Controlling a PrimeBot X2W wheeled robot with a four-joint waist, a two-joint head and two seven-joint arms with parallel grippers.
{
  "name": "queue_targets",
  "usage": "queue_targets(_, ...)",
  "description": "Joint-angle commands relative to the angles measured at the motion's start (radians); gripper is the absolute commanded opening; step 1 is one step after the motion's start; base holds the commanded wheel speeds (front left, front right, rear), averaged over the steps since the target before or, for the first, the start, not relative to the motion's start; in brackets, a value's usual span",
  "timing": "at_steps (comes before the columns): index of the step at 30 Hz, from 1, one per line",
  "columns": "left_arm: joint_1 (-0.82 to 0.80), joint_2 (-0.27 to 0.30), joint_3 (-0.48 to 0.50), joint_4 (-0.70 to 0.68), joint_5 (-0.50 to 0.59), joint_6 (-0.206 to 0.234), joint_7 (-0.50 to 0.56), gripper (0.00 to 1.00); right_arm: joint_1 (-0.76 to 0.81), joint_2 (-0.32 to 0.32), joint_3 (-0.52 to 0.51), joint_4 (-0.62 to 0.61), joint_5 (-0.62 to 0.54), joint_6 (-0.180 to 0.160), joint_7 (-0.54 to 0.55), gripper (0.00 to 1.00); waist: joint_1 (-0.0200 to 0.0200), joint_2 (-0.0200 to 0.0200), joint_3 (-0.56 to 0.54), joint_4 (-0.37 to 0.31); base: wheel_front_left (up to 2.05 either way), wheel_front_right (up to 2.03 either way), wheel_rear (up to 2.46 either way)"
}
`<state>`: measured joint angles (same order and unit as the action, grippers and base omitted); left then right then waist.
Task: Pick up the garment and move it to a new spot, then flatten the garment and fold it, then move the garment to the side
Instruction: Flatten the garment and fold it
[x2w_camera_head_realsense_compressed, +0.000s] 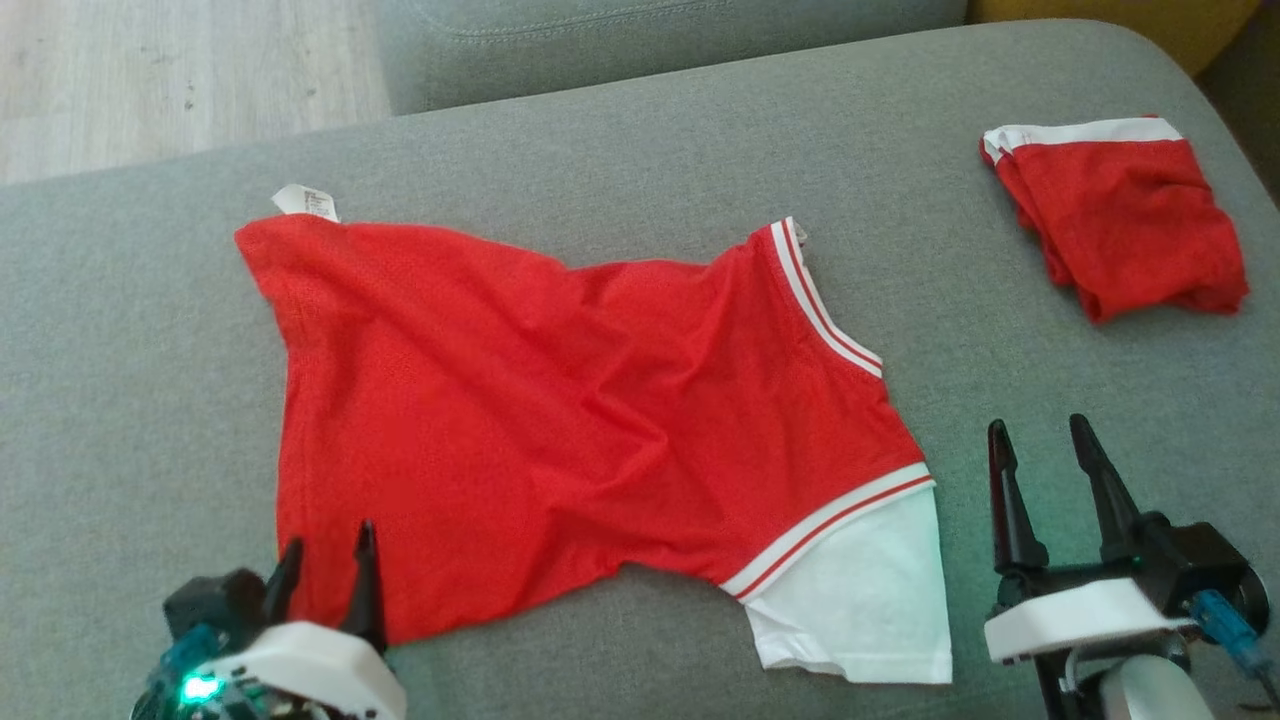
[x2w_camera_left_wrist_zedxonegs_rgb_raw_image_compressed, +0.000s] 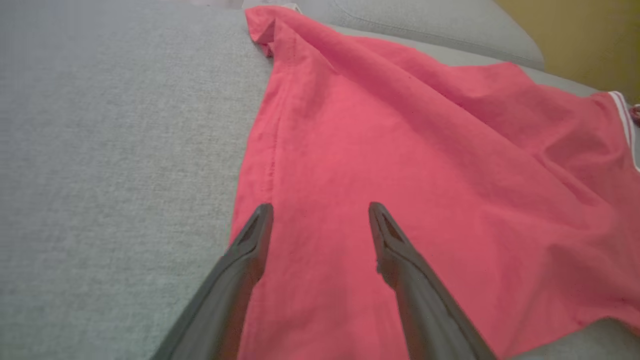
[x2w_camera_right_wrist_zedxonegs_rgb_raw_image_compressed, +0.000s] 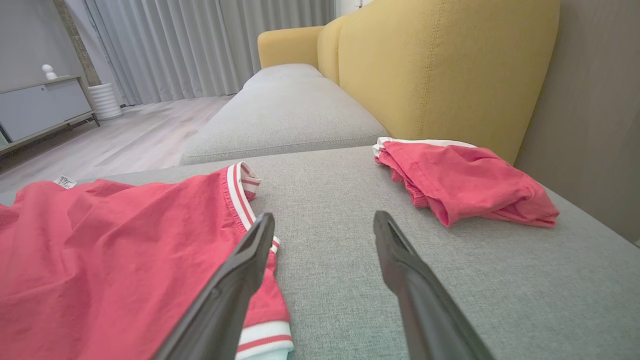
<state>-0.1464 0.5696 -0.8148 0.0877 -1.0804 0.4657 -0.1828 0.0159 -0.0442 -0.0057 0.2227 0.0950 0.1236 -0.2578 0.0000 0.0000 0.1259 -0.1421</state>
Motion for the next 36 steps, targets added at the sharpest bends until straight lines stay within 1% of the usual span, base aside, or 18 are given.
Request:
queue_targets(1,-0.012,0.034,0.049,-0.013,-0.013,-0.011,-0.016,1.00,-0.002,-0.006,0.021,-0.034,-0.008,0.007,-0.004,1.00,0.0000,0.0000,0.000,0.001,0.00,0.00,0.00)
queue_targets(5,-0.004,0.033,0.056,0.017,-0.030,-0.027,-0.016,1.00,-0.002,-0.006,0.023,-0.033,-0.011,0.007,-0.004,1.00,0.0000,0.0000,0.000,0.001,0.00,0.00,0.00)
queue_targets(11,-0.021,0.035,0.083,0.081,-0.031,-0.031,-0.031,1.00,-0.007,-0.006,0.029,-0.033,-0.010,0.007,-0.004,1.00,0.0000,0.0000,0.003,-0.007,0.00,0.00,0.00)
queue_targets(15,-0.031,0.035,0.069,0.115,-0.043,-0.058,0.004,1.00,-0.008,-0.006,0.028,-0.032,-0.010,0.007,-0.004,1.00,0.0000,0.0000,0.008,-0.013,0.00,0.00,0.00)
queue_targets(16,-0.034,0.032,0.066,0.121,-0.050,-0.067,0.016,0.77,-0.008,-0.006,0.027,-0.032,-0.010,0.007,-0.004,1.00,0.0000,0.0000,0.009,-0.014,0.00,0.00,0.00)
queue_targets(17,-0.038,0.028,0.063,0.127,-0.054,-0.075,0.024,0.31,-0.009,-0.006,0.027,-0.031,-0.010,0.007,-0.004,1.00,0.0000,0.0000,0.010,-0.014,0.00,0.00,0.00)
queue_targets(18,-0.043,0.026,0.061,0.134,-0.055,-0.081,0.027,0.00,-0.010,-0.006,0.026,-0.031,-0.009,0.007,-0.004,1.00,0.0000,0.0000,0.011,-0.014,0.00,0.00,0.00)
queue_targets(21,-0.066,0.020,0.058,0.153,-0.049,-0.103,0.028,0.00,-0.012,-0.006,0.024,-0.033,-0.008,0.007,-0.004,1.00,0.0000,0.0000,0.014,-0.012,0.00,0.00,0.00)
queue_targets(25,-0.116,0.016,0.059,0.188,-0.035,-0.112,0.030,0.00,-0.014,-0.006,0.023,-0.032,-0.009,0.007,-0.004,1.00,0.0000,0.0000,0.017,-0.004,0.00,0.00,0.00)
queue_targets(30,-0.156,0.013,0.078,0.235,-0.026,-0.095,0.017,0.00,-0.018,-0.006,0.028,-0.029,-0.009,0.007,-0.004,1.00,0.0000,0.0000,0.016,-0.003,0.00,0.00,0.00)
queue_targets(31,-0.154,0.011,0.081,0.237,-0.031,-0.098,0.014,0.35,-0.018,-0.006,0.028,-0.028,-0.009,0.007,-0.004,1.00,0.0000,0.0000,0.015,-0.003,0.00,0.00,0.00)
queue_targets(32,-0.149,0.008,0.085,0.236,-0.038,-0.102,0.011,0.93,-0.017,-0.006,0.028,-0.027,-0.010,0.007,-0.004,1.00,0.0000,0.0000,0.013,-0.003,0.00,0.00,0.00)
queue_targets(33,-0.142,0.006,0.088,0.234,-0.043,-0.105,0.009,1.00,-0.016,-0.006,0.028,-0.026,-0.010,0.007,-0.004,1.00,0.0000,0.0000,0.009,-0.003,0.00,0.00,0.00)
queue_targets(36,-0.096,0.016,0.115,0.212,-0.046,-0.092,-0.032,1.00,-0.006,-0.006,0.022,-0.025,-0.017,0.007,-0.004,1.00,0.0000,0.0000,-0.014,0.001,0.00,0.00,0.00)
